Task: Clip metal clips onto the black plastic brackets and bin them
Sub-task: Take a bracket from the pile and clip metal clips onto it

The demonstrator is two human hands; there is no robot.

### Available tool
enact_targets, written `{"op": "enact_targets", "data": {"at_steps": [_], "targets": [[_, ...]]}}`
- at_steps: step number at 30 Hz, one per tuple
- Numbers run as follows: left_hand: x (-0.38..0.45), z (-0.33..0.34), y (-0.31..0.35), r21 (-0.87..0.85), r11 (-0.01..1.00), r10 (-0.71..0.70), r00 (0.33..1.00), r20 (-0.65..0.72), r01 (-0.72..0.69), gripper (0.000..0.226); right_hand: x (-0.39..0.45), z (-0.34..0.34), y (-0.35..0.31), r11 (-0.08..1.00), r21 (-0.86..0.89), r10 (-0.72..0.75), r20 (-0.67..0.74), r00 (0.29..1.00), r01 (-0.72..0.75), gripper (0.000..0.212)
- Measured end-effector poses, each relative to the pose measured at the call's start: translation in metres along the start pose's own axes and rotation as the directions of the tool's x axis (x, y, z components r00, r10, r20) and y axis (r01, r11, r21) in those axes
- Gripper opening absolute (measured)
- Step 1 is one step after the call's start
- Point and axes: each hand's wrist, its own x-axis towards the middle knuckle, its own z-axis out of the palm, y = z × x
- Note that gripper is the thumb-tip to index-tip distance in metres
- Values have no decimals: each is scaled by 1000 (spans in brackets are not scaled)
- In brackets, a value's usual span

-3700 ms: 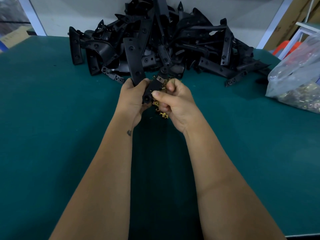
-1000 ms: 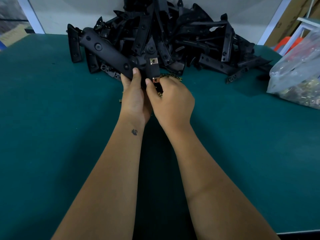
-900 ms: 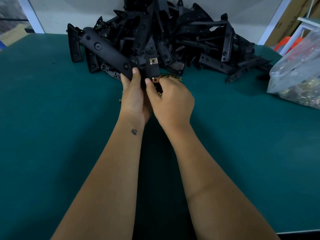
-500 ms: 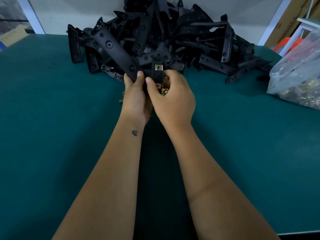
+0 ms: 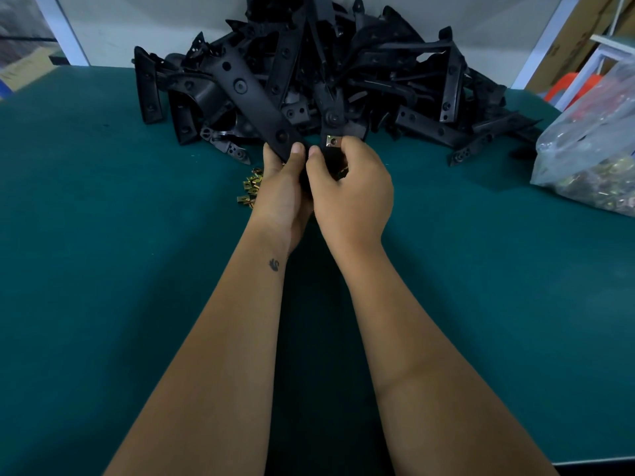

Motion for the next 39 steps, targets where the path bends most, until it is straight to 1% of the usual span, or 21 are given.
{"op": "enact_targets", "data": {"at_steps": [2,4,7,8,9,10,12,17,22,26,29,30,33,34,36,38,39], "targets": [[-1,1,0,-28,1000,-1,1000,-4,1,41,1,1,-1,1000,-4,-7,12,1000,7,21],[-1,0,0,-73,997,-15,1000,-15,14,29,0,3,-1,999,-26,-20,49,999,22,23],[-1,-3,3,-166,986,-20,994,-104,3,21,-3,8,1,993,-92,-58,129,990,70,36],[-1,-3,5,-179,984,-15,990,-143,-11,25,-5,10,1,989,-117,-75,140,987,92,39],[-1,-3,5,-179,984,-11,984,-177,-21,34,-7,12,2,984,-141,-94,138,986,113,40],[-2,-4,6,-168,985,-9,979,-202,-25,42,-8,13,2,978,-159,-114,124,986,133,39],[-2,-6,4,-156,987,-11,974,-228,-26,51,-10,14,1,969,-186,-147,89,985,161,37],[1,-8,3,-178,984,-21,964,-267,-27,54,-11,14,-1,950,-216,-227,30,974,228,38],[-2,-6,4,-104,994,12,969,-246,-39,50,-10,12,0,937,-207,-287,-3,958,280,32],[-3,-3,5,-116,993,-4,968,-251,-25,58,-8,11,0,935,-182,-309,10,951,305,26],[-5,-1,6,-122,992,-34,971,-238,5,62,-9,12,-1,954,-120,-274,17,961,274,22],[-5,-1,6,-125,992,-33,972,-233,4,60,-9,12,0,959,-111,-262,19,965,262,23],[-5,-1,9,-138,990,-22,984,-177,-3,38,-9,11,0,981,-82,-173,40,984,176,25],[-6,0,8,-153,988,-28,989,-147,5,30,-8,10,0,992,-38,-116,45,992,118,24],[-6,0,7,-140,990,-1,993,-120,-16,27,-5,8,0,990,131,48,73,996,-57,19],[-5,0,6,-31,995,94,984,-151,-100,22,0,6,1,908,341,216,118,969,-244,13],[-5,1,6,34,990,142,975,-172,-138,16,2,5,3,852,426,274,130,953,-304,10]]}}
